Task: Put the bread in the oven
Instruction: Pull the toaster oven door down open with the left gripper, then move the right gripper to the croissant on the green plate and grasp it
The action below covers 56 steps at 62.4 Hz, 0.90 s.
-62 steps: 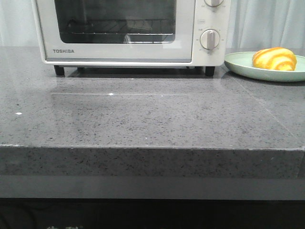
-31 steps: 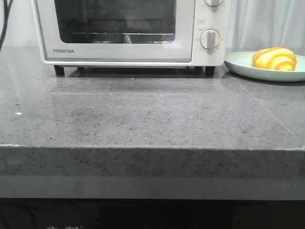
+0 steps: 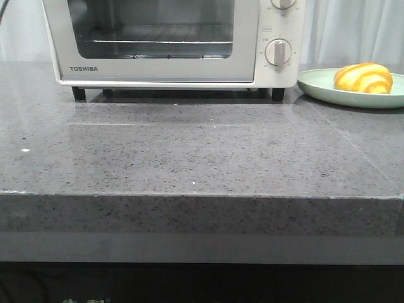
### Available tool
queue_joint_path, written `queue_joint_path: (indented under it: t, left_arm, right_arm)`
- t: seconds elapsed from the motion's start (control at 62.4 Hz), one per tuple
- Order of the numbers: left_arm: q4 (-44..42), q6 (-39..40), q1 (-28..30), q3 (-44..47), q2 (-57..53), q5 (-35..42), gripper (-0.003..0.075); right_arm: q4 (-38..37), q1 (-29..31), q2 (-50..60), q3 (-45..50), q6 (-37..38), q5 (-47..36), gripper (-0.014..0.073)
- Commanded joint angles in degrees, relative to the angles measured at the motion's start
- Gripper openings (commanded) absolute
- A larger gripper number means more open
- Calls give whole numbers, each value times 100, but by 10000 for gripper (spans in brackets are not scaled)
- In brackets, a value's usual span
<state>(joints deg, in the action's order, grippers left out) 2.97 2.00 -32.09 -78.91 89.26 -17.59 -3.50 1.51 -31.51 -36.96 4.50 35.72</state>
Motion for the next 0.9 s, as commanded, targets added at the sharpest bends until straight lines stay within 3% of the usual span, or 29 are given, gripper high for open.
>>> queue_joint_path:
  t: [0.0,0.128,0.272,0.609,0.705,0.881]
  left_arm:
    - [17,-4,-62,-93,-304,-641,-18]
    - [17,-4,-95,172,-599,-598,-18]
    - [159,6,-95,964,-1191,-190,-18]
    - [68,6,-83,2557,-2943,-74,-18]
    - [54,6,75,2883,-3480,-137,-18]
    - [54,31,866,3401,-4329,-463,-18]
  right_arm:
    - [-43,31,-46,-159,-41,-379,573]
    - [-43,31,-46,-159,-41,-379,573]
    - [-35,31,-46,-159,-41,-374,573]
    - [29,31,-46,-159,-41,-256,573]
    - [119,31,-165,-219,-41,-251,573]
    - [256,31,-1107,-778,-41,-40,573]
